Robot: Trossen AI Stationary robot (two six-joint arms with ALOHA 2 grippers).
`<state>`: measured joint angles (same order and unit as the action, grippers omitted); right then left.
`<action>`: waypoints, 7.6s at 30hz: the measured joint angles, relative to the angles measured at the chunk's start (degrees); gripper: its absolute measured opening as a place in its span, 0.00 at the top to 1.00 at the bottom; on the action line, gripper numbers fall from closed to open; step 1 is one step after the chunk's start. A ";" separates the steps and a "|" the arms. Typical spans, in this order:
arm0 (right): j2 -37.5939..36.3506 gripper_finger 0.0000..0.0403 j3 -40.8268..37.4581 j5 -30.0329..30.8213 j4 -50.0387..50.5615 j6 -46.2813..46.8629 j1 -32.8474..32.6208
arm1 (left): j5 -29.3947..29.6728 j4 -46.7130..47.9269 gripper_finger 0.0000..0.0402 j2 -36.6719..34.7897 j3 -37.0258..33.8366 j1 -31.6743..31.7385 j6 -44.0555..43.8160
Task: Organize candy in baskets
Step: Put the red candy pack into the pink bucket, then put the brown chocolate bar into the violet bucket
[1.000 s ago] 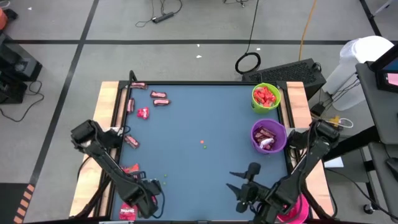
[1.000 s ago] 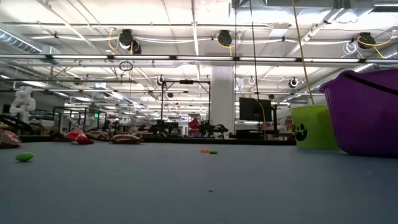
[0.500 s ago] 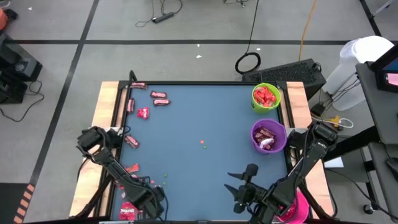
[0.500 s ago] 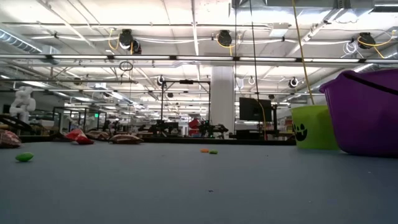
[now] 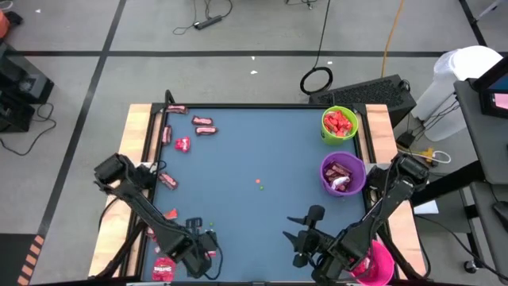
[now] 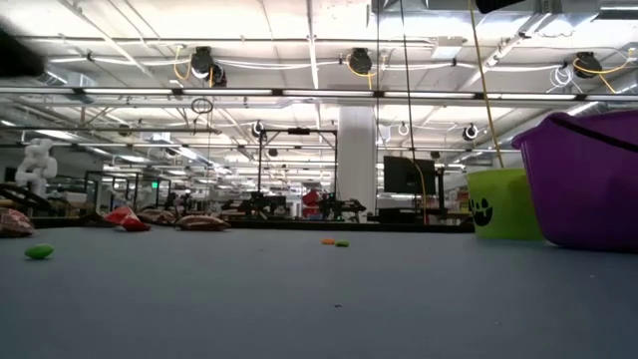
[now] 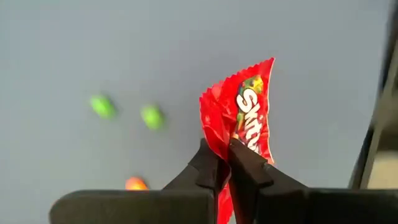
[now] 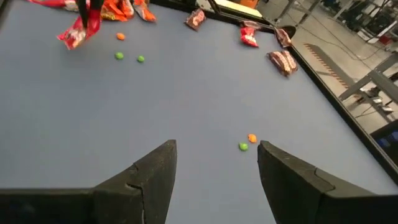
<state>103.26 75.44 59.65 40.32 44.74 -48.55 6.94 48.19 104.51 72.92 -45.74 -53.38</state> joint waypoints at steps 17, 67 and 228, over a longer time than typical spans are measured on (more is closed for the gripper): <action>9.27 0.47 0.00 -0.56 -11.69 -13.58 5.28 | 45.38 -22.83 0.95 -3.17 -3.04 2.94 14.53; 7.38 0.97 -0.02 -13.92 -34.17 -36.36 12.26 | 35.15 -46.85 0.67 -5.84 -11.62 4.11 41.48; -1.15 0.50 0.00 9.67 13.48 10.93 4.72 | -3.07 -29.12 0.94 -20.98 -9.72 49.07 57.06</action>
<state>102.10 75.44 69.32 53.80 55.67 -43.83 3.86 19.07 83.53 63.20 3.32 3.68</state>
